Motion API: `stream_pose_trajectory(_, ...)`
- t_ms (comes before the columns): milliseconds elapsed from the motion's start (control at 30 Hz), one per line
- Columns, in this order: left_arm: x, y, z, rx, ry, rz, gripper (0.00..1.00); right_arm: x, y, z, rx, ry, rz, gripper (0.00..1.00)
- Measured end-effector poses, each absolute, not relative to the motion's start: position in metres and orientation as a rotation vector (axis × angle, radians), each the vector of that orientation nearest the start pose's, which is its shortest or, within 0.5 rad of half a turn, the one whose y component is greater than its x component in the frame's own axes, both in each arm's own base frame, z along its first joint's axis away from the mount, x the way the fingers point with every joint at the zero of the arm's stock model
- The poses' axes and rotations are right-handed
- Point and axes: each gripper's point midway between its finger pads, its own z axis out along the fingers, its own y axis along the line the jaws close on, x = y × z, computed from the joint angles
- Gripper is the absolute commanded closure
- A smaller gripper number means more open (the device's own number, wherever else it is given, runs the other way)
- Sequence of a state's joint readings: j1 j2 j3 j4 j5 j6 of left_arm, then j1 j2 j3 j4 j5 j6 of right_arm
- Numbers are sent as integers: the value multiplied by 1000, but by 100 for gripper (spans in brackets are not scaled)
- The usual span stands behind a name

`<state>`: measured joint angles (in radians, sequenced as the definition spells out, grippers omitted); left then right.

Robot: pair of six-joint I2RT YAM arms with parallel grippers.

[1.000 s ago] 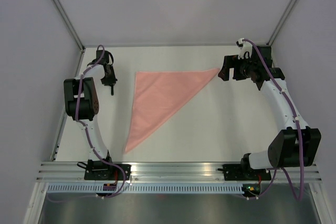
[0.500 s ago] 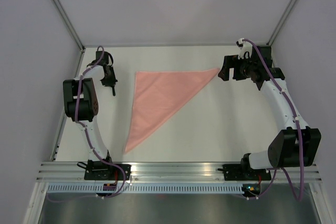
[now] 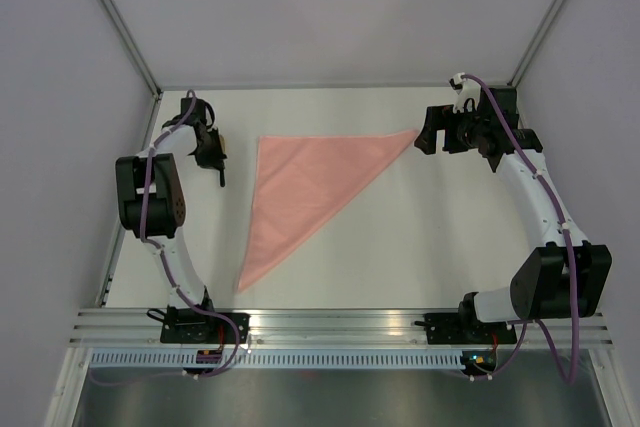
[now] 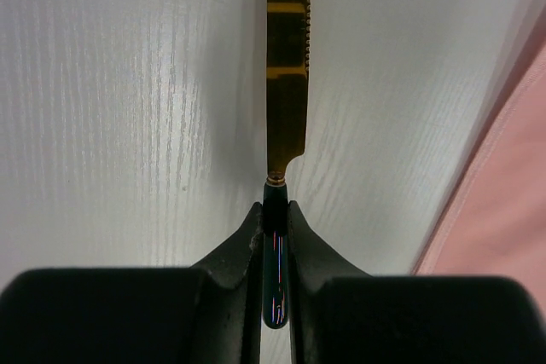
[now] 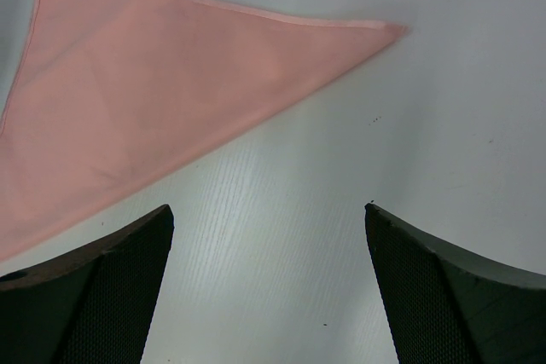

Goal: Fold the napkin, place the utensils inside, and roll it up
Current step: Grab a utensil with the left arm, then place the utensil onto the napkin

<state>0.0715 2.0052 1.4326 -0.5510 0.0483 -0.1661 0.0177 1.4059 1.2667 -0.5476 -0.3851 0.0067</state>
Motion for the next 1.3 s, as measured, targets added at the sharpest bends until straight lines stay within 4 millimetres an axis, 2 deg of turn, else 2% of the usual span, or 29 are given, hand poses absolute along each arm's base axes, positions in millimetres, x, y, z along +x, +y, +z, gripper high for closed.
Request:
stream_pose_trajectory(300, 446, 8, 78, -264, 2569, -154, 98, 383, 74, 217, -221, 2225, 450, 2)
stream_pose_trajectory(467, 443, -10, 91, -173, 2550, -189, 98, 382, 76, 217, -226, 2224, 453, 2)
stream_pose_trajectory(533, 439, -28, 93, -93, 2551, -209, 98, 382, 76, 217, -226, 2224, 453, 2)
stream_pose_trajectory(633, 430, -68, 97, 66, 2550, -259, 98, 382, 76, 217, -227, 2224, 453, 2)
stream_pose_trajectory(700, 422, -102, 98, 193, 2548, -300, 98, 382, 77, 217, -229, 2224, 454, 2)
stream_pose_trajectory(833, 397, -163, 93, 438, 2547, -374, 98, 382, 78, 217, -232, 2225, 456, 2)
stream_pose_trajectory(933, 374, -199, 90, 592, 2544, -423, 98, 382, 78, 217, -232, 2225, 456, 2)
stream_pose_trajectory(1100, 350, -238, 87, 771, 2516, -480, 98, 382, 78, 217, -233, 2225, 456, 2)
stream_pose_trajectory(1300, 333, -264, 59, 895, 2553, -524, 98, 382, 78, 217, -234, 2226, 457, 2)
